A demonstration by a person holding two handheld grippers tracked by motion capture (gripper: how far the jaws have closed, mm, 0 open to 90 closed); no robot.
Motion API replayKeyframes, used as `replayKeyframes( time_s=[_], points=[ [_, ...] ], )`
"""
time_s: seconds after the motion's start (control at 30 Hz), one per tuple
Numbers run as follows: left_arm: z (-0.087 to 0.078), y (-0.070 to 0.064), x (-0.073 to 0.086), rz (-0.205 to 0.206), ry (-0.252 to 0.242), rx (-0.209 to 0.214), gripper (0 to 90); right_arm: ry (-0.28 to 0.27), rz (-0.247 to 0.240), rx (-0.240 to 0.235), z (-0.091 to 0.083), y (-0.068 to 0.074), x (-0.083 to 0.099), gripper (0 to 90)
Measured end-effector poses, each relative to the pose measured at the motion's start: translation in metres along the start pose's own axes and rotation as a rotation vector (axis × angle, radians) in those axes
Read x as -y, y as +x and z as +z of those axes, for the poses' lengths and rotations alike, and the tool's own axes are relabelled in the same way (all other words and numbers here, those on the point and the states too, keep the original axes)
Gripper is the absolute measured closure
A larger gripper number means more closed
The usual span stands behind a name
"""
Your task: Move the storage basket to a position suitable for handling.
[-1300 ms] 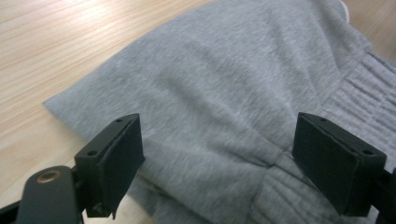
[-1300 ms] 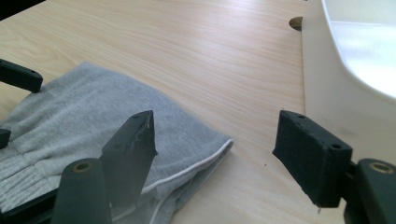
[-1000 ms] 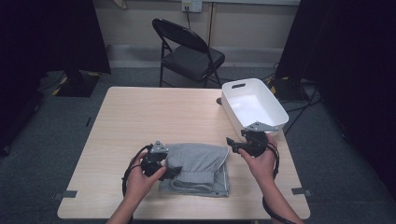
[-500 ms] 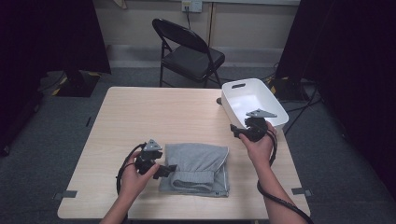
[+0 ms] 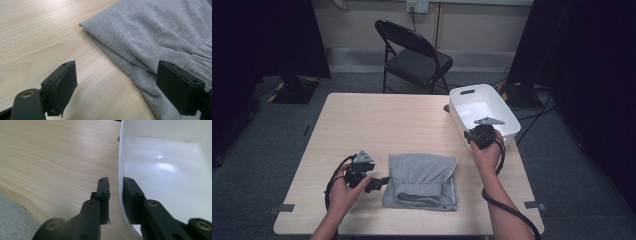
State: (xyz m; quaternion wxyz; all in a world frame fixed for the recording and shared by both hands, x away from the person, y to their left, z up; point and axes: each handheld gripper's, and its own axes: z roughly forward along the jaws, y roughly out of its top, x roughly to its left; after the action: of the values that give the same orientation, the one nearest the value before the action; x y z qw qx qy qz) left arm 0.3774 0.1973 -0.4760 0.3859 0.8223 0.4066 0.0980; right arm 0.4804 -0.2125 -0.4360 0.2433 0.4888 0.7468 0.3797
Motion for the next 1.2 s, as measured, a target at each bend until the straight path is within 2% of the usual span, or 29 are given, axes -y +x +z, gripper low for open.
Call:
replayKeyframes(
  time_s=[0.07, 0.23, 0.43, 0.77, 1.2],
  points=[
    [-0.001, 0.001, 0.000, -0.004, -0.004, 0.000, 17.1, -0.009, 0.003, -0.007, -0.001, -0.003, 0.001, 85.3],
    [-0.002, 0.003, 0.001, -0.011, -0.013, -0.002, 17.3, -0.014, -0.044, -0.016, 0.000, 0.000, 0.001, 85.7],
    [-0.003, 0.005, 0.000, -0.020, -0.024, -0.014, 17.5, -0.019, -0.079, -0.038, 0.003, 0.012, -0.001, 85.3],
    [-0.006, 0.009, 0.003, -0.030, -0.023, -0.019, 17.5, -0.028, -0.158, -0.132, 0.011, 0.041, -0.005, 86.3],
    [-0.009, 0.011, 0.005, -0.035, -0.024, -0.030, 17.5, -0.008, -0.243, -0.223, 0.011, 0.057, -0.008, 86.4]
  ],
)
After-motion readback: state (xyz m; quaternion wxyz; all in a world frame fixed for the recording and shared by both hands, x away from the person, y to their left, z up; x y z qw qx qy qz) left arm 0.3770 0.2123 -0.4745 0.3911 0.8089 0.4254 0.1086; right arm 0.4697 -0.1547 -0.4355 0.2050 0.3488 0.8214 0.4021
